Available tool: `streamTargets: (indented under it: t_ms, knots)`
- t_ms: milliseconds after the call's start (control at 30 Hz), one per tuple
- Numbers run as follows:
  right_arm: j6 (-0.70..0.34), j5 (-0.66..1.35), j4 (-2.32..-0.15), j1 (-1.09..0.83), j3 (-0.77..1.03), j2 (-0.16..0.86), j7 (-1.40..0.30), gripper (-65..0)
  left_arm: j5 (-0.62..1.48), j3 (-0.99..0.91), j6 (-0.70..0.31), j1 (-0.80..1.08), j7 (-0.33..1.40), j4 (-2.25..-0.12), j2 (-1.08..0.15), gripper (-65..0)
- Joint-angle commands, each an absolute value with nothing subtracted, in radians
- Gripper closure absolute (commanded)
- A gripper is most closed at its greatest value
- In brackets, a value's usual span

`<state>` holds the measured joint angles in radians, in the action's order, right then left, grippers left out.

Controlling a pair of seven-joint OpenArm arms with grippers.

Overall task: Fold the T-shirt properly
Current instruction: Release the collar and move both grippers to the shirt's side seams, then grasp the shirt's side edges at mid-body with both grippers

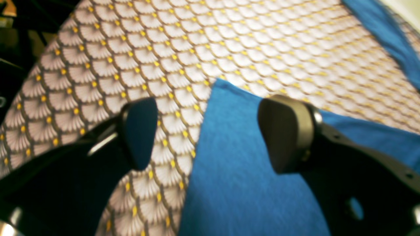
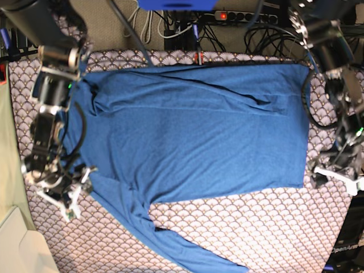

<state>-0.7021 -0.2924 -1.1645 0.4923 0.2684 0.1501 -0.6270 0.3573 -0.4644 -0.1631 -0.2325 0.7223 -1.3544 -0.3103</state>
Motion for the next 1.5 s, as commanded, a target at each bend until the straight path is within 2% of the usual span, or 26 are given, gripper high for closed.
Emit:
streamTargets:
  t_ms: [0, 133, 200, 367, 433, 500, 733, 1067, 1167, 1300, 1467]
  knots:
    - [-0.698, -0.291, -1.15, 0.538, 0.272, 0.163, -0.591, -39.4, 0.372, -0.435, -0.173, -0.265, 0.67, -1.337, -0.338, -50.0]
    - [-0.698, -0.291, -1.02, 0.576, 0.275, 0.202, -0.496, -39.4, 0.372, -0.329, -0.173, -0.323, 0.545, -1.175, -0.358, -50.0]
    - [-0.633, -0.291, -0.951, 0.582, 0.274, 0.209, -0.437, -39.4, 0.372, -0.295, -0.174, -0.354, 0.484, -1.082, -0.358, -50.0]
    - [-0.607, -0.291, -0.829, 0.582, 0.277, 0.242, -0.317, -39.4, 0.372, -0.226, -0.177, -0.41, 0.34, -0.872, -0.36, -52.1]
    - [-0.542, -0.291, -0.783, 0.582, 0.277, 0.259, -0.271, -39.4, 0.372, -0.186, -0.176, -0.432, 0.283, -0.803, -0.36, -53.4]
    - [-0.481, -0.288, -0.739, 0.582, 0.277, 0.268, -0.229, -39.4, 0.374, -0.16, -0.174, -0.44, 0.252, -0.765, -0.358, -53.8]
    - [-0.469, -0.286, -0.593, 0.581, 0.278, 0.292, -0.104, -39.4, 0.374, -0.15, -0.173, -0.441, 0.202, -0.73, -0.354, -53.9]
    - [-0.469, -0.286, -0.59, 0.575, 0.275, 0.289, -0.081, -38.8, 0.372, -0.148, -0.173, -0.45, 0.2, -0.713, -0.352, -53.9]
    - [-0.469, -0.286, -0.59, 0.573, 0.275, 0.289, -0.081, -38.4, 0.372, -0.148, -0.174, -0.518, 0.199, -0.607, -0.351, -53.9]
    - [-0.469, -0.286, -0.588, 0.562, 0.274, 0.288, -0.082, -32.3, 0.36, -0.147, -0.18, -0.588, 0.11, -0.463, -0.351, -53.9]
    - [-0.469, -0.286, -0.584, 0.558, 0.272, 0.277, -0.081, -31.1, 0.222, -0.147, -0.182, -0.633, 0.031, -0.369, -0.309, -54.0]
